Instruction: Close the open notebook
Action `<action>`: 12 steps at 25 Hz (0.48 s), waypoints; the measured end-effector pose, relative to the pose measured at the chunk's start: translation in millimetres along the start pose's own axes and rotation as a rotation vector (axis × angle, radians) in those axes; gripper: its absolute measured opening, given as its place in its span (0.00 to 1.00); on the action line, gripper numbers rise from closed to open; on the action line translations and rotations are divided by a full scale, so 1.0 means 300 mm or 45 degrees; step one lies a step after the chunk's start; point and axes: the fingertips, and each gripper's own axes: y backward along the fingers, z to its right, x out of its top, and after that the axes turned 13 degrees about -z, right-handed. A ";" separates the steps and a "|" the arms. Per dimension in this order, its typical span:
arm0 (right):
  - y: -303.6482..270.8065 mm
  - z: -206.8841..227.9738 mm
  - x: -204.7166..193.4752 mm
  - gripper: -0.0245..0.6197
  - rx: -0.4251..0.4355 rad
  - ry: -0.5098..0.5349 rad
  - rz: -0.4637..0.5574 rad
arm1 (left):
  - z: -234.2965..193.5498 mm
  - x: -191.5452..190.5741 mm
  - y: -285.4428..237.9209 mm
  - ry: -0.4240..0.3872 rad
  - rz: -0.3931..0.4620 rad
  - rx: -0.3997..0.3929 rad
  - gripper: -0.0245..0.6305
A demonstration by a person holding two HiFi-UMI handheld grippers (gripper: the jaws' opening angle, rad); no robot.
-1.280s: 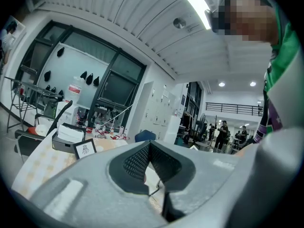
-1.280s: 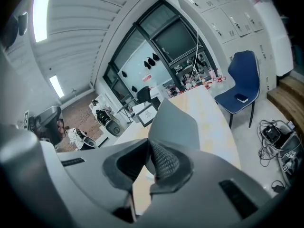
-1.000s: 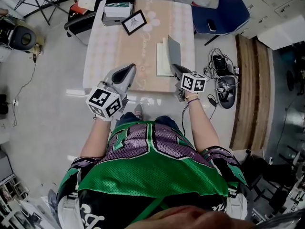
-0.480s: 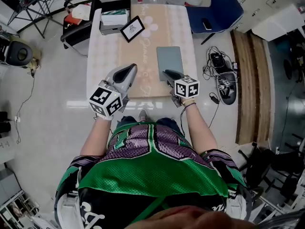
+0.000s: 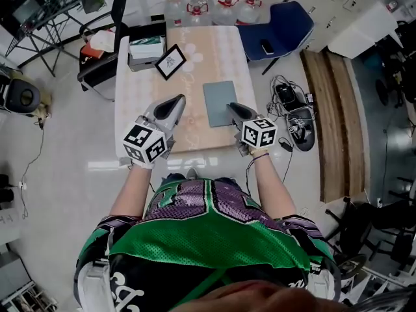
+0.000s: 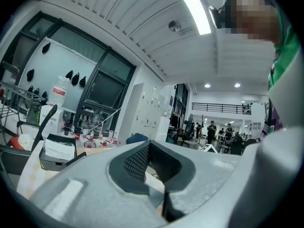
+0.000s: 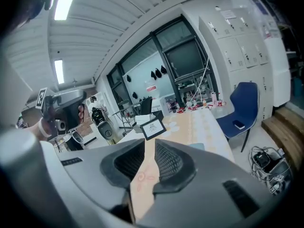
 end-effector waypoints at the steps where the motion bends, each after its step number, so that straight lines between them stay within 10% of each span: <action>1: 0.024 0.007 0.007 0.14 -0.010 0.001 0.016 | 0.009 0.004 -0.007 -0.002 -0.001 -0.003 0.06; 12: 0.274 0.065 0.120 0.14 -0.045 -0.022 0.130 | 0.076 0.061 -0.029 0.009 0.013 0.071 0.06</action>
